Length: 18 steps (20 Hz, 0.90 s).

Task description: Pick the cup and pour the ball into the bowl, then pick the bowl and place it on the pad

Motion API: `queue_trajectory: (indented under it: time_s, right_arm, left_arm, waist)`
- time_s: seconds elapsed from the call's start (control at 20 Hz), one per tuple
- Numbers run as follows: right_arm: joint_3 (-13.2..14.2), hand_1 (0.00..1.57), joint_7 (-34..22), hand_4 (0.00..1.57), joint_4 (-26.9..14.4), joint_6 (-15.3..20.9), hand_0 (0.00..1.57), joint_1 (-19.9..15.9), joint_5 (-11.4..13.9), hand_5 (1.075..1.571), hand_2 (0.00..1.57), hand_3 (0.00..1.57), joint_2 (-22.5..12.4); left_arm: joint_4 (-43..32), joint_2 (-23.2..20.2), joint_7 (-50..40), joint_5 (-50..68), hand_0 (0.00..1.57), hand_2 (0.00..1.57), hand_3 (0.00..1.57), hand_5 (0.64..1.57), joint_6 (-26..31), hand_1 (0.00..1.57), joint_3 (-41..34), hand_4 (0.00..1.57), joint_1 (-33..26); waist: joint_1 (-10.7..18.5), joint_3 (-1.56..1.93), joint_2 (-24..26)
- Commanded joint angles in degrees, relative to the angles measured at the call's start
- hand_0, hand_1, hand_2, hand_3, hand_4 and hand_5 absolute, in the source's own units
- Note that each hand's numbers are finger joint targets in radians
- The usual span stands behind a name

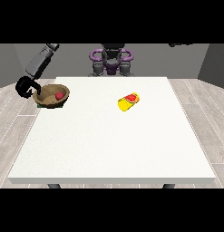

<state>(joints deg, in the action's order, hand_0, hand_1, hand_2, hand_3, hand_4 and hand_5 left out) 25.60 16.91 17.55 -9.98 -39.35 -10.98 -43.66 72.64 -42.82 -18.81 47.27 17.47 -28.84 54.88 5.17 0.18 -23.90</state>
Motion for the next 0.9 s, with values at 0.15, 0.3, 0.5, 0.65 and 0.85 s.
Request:
queue_trajectory:
  time_s: [0.15, 0.3, 0.5, 0.65, 0.85]
  right_arm:
    - [1.38, 0.82, 1.75, 0.0, -2.02, 3.3, 0.82, -0.42, 0.41, 1.516, 0.73, 0.96, -4.92]
    - [2.46, 0.26, 1.61, 0.0, -1.94, 1.54, 0.26, -3.01, -0.78, 1.435, 0.4, 0.37, -5.94]
    - [3.03, 0.38, -2.79, 0.0, -2.38, -2.11, 0.38, -3.66, -1.69, 1.422, 0.31, 0.15, -9.72]
    - [2.8, 0.37, -3.46, 0.0, -2.1, -3.64, 0.37, -3.85, -1.75, 1.416, 0.25, 0.0, -10.08]
    - [1.76, 0.38, -7.72, 0.31, 1.37, -7.34, 0.38, -7.69, -2.6, 1.374, 0.12, 0.41, -8.76]
  left_arm:
    - [8.8, -1.21, -2.44, 1.51, 0.0, 0.0, 0.0, 1.564, -4.69, 0.0, -0.53, 0.0, -1.43]
    - [9.38, -4.29, -4.14, 3.98, 0.0, 0.0, 0.0, 1.563, -4.13, 0.0, -2.47, 0.0, -0.53]
    - [9.34, -2.79, -4.0, 5.95, 0.0, 0.0, 0.0, 1.566, -2.43, 0.0, -3.05, 0.0, -3.95]
    - [9.16, -3.24, -5.98, 6.84, 0.0, 0.0, 0.0, 1.566, -4.87, 0.0, -3.08, 0.0, -4.33]
    - [5.92, 1.73, -2.2, 2.1, 0.0, 0.0, 0.0, 1.566, -4.27, 0.0, 0.88, 0.0, -7.73]
  waist:
    - [0.21, -0.01, -2.71]
    - [0.55, -0.01, -5.21]
    - [0.1, -0.11, -2.5]
    - [-1.27, -0.09, 0.26]
    - [-2.61, -0.23, 6.92]
